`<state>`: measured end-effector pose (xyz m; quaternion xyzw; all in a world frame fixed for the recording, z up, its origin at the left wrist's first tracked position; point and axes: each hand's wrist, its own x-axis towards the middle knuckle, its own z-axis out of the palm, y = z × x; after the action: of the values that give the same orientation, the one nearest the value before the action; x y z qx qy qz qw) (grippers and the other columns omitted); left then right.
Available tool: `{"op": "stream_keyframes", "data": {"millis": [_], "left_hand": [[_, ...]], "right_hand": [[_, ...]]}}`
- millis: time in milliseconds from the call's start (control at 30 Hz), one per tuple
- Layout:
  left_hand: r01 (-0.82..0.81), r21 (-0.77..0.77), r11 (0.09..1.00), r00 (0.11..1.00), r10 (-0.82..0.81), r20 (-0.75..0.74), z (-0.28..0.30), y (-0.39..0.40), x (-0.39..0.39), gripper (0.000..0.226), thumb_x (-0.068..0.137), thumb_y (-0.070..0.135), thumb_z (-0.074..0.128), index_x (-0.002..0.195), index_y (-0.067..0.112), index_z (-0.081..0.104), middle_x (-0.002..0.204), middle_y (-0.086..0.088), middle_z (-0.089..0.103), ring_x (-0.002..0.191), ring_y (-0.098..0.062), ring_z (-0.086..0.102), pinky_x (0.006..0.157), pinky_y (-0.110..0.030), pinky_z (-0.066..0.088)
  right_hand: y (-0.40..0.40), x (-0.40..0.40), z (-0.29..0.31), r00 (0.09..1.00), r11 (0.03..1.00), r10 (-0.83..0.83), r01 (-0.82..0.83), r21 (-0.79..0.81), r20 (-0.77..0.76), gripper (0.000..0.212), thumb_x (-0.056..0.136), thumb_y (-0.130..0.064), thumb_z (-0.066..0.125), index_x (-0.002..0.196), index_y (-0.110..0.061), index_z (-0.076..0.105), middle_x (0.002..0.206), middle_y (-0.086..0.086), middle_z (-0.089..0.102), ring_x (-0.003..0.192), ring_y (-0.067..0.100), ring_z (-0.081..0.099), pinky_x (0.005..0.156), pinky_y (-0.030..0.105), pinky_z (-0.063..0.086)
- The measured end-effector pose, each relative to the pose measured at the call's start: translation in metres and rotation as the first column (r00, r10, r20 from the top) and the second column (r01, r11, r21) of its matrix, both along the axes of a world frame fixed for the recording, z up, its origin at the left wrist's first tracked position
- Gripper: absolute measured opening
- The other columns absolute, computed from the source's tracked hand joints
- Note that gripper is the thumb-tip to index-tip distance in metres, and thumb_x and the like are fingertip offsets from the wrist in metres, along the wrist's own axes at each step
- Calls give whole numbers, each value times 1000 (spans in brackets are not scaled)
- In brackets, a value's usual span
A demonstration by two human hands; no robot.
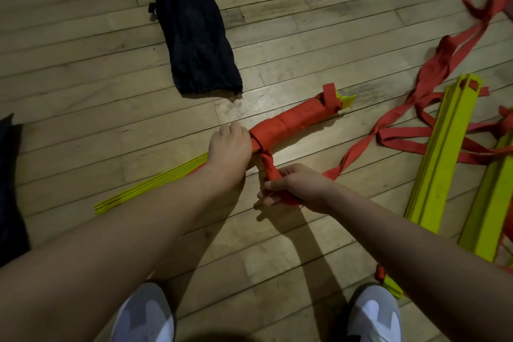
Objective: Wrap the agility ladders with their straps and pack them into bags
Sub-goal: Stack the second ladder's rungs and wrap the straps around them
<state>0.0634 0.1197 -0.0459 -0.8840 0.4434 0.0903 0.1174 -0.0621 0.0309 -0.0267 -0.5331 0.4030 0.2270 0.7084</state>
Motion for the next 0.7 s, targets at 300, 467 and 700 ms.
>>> {"op": "stream_keyframes", "data": {"millis": [300,467,700], "left_hand": [[130,-53,990,974,-137,-179,-10,37,-37,66,98,36,41,152,13,10,149,-26,23,130,-39,35,106,-43,30],[34,-12,999,974,-36,-224,-6,34,-34,72,86,22,59,145,17,17,126,-12,45,115,-31,47,88,-39,42],[-90,-29,995,956,79,-284,3,22,-18,56,87,16,60,134,9,30,126,-13,47,116,-32,47,84,-41,43]], "right_hand": [[3,-13,-11,998,996,-59,59,-70,-5,10,94,0,53,97,-2,62,88,14,71,63,15,69,56,22,53],[5,-16,-6,999,997,-32,31,-70,-9,12,91,6,54,85,-4,60,79,13,70,59,15,68,63,25,55],[7,-6,3,999,971,-10,22,-240,51,24,101,-5,39,87,3,57,66,13,64,43,12,57,44,19,46]]}}
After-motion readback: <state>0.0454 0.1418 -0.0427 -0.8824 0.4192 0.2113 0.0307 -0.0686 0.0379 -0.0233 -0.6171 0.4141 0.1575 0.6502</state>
